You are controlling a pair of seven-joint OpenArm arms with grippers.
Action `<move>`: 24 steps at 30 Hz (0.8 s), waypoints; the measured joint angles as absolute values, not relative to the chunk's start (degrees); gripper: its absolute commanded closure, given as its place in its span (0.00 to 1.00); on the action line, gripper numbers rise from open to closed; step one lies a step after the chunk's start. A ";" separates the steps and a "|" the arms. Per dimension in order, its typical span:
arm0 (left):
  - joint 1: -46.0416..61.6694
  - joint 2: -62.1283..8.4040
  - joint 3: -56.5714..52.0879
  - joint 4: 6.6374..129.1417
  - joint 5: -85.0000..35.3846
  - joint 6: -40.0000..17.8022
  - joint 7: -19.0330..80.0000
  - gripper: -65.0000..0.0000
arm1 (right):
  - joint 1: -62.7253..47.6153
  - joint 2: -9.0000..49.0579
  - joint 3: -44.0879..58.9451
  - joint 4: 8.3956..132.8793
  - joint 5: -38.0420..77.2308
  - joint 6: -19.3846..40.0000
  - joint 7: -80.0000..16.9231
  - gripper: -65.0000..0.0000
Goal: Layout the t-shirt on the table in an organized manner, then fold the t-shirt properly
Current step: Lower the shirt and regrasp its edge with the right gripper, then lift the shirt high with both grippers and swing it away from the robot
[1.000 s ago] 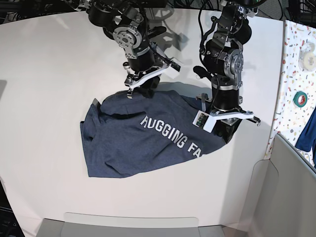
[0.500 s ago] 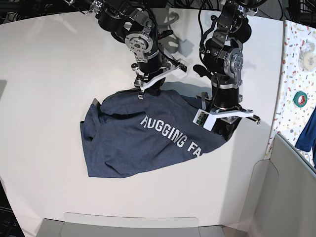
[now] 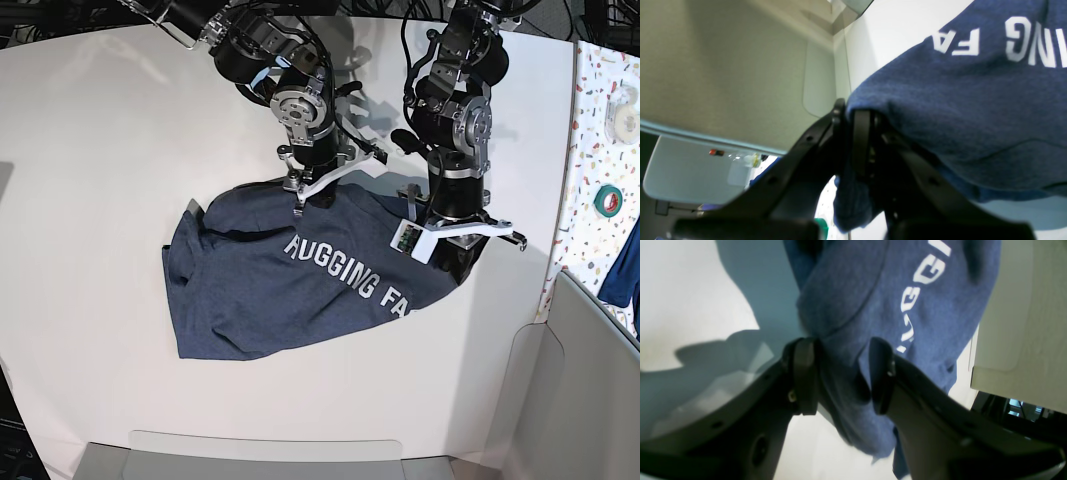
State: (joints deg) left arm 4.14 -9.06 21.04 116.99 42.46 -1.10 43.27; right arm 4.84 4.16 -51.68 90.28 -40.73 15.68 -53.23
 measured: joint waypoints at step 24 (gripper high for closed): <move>3.84 -9.06 21.04 117.05 42.41 -1.15 43.24 1.00 | 5.74 1.93 -52.05 83.31 -42.46 14.31 -51.46 0.99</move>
